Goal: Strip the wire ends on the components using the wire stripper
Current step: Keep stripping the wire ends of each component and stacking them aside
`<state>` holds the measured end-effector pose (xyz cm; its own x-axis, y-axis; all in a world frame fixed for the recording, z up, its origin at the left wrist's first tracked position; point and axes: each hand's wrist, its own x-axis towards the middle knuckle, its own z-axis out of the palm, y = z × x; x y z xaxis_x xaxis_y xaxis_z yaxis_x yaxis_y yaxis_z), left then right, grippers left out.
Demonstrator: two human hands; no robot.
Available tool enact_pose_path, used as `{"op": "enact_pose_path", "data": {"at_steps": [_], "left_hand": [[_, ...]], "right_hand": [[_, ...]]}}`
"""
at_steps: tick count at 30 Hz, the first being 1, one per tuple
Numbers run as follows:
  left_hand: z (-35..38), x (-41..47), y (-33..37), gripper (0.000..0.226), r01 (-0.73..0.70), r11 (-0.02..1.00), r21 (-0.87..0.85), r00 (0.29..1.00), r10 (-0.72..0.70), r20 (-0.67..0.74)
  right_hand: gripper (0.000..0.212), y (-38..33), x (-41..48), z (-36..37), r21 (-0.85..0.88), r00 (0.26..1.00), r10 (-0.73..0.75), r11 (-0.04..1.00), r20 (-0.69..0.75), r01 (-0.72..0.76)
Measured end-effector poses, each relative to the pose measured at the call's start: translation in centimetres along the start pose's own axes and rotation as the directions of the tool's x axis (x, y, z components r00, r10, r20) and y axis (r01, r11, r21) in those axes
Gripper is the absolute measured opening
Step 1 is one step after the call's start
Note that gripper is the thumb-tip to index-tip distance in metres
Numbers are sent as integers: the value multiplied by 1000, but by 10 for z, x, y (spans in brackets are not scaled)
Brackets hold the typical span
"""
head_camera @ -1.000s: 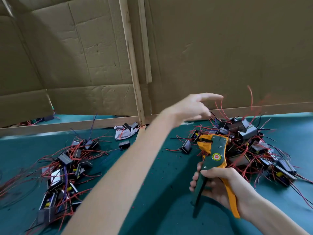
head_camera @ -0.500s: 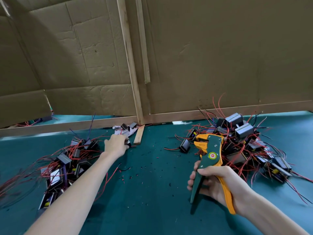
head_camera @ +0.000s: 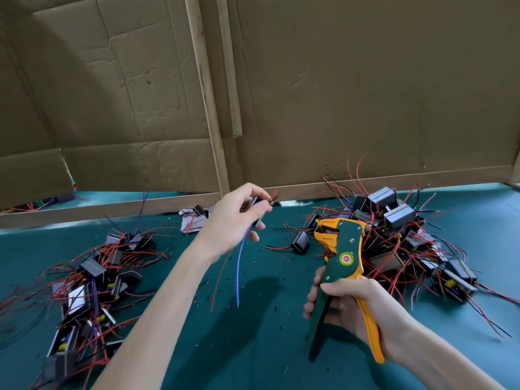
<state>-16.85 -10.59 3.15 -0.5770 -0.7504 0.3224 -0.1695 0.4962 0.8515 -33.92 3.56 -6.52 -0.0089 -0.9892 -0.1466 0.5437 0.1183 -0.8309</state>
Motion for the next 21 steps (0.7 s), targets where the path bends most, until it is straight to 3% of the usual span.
{"op": "enact_pose_path", "data": {"at_steps": [12, 21], "left_hand": [[7, -12, -13, 5, 46, 995, -84, 993, -36, 115], [8, -19, -11, 8, 95, 987, -128, 942, -48, 332]], "right_hand": [[27, -4, -7, 12, -57, 998, 28, 998, 59, -25], [27, -7, -15, 23, -104, 984, 44, 994, 173, -26]]}}
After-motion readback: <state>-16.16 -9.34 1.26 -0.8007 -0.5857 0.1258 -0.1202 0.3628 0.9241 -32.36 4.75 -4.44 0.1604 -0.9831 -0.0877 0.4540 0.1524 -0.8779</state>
